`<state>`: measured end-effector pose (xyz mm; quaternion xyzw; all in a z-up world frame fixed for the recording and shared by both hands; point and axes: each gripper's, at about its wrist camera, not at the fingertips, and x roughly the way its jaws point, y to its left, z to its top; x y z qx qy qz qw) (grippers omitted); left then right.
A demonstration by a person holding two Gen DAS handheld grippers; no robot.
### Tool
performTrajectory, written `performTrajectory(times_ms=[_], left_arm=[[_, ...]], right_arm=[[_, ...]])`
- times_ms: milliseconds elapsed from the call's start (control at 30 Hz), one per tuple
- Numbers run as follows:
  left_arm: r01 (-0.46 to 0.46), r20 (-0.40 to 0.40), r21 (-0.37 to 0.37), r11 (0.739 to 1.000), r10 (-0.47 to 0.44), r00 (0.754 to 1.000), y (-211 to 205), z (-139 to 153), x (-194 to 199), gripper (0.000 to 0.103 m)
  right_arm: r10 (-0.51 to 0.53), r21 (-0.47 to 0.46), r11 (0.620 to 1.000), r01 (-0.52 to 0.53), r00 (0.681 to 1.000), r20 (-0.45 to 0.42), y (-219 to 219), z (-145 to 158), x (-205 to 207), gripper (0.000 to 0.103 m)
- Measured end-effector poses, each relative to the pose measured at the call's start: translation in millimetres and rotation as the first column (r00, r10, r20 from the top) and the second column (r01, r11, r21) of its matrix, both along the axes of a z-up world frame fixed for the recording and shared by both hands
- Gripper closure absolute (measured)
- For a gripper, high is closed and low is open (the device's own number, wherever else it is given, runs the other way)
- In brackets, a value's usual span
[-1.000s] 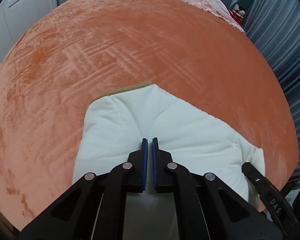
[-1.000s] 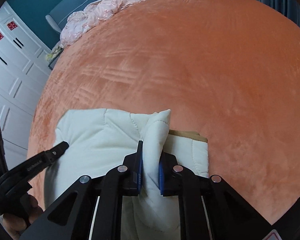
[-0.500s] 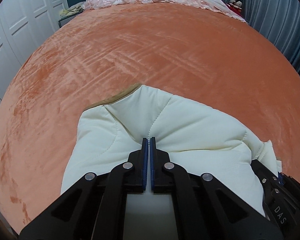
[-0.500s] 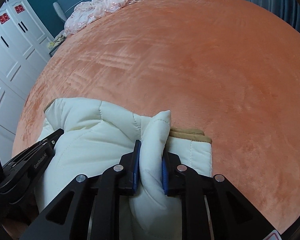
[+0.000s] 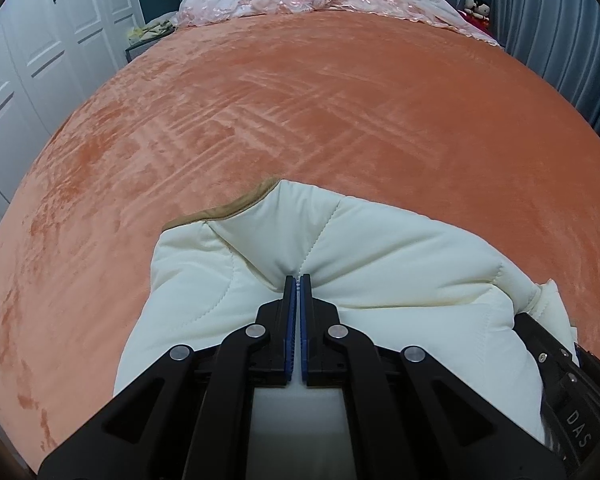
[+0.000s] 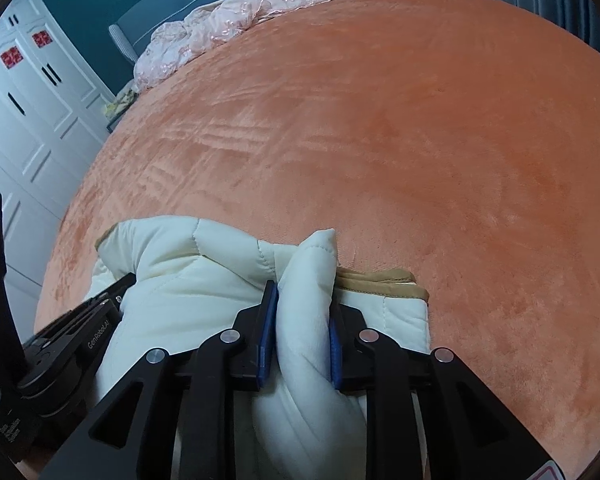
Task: Fold large clothes
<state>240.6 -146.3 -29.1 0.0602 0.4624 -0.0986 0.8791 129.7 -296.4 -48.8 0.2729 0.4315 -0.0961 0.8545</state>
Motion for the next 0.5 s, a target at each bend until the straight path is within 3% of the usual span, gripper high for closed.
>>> performTrajectory(times_ms=[67,133,200,267,300,400,500], left_arm=[[-0.004,-0.017,-0.043,0.999,0.003,1.0,8,7,0,0.101],[-0.01,-0.036,-0.095,0.995,0.006,0.999,24,21,-5,0.09],[-0.028,-0.044,-0.13,0.991,0.022,0.999,43,35,-16,0.052],[-0.044,-0.037,-0.151,0.988,0.039,0.999,67,51,-33,0.029],[-0.066,-0.045,-0.138,0.988,0.06,0.997,81,55,-41,0.022],[-0.105,-0.135,-0.183,0.977,0.081,0.988,118,49,-60,0.019],[-0.176,-0.284,-0.332,0.927,0.08,0.956,154,28,-79,0.017]], right_arm=[[-0.017,0.066,0.998,0.015,1.0,0.019,-9,5,-7,0.081],[-0.042,0.074,0.996,0.042,0.999,0.011,-14,19,-18,0.069],[-0.041,0.046,0.998,0.042,0.999,-0.007,-14,33,-33,0.052],[0.004,0.018,1.0,-0.004,0.999,-0.045,-11,40,-47,0.042],[0.028,0.011,1.0,-0.028,0.997,-0.075,-8,40,-54,0.038],[0.057,0.049,0.997,-0.051,0.991,-0.118,-7,36,-78,0.03],[0.05,0.167,0.986,-0.028,0.99,-0.132,-11,24,-95,0.028]])
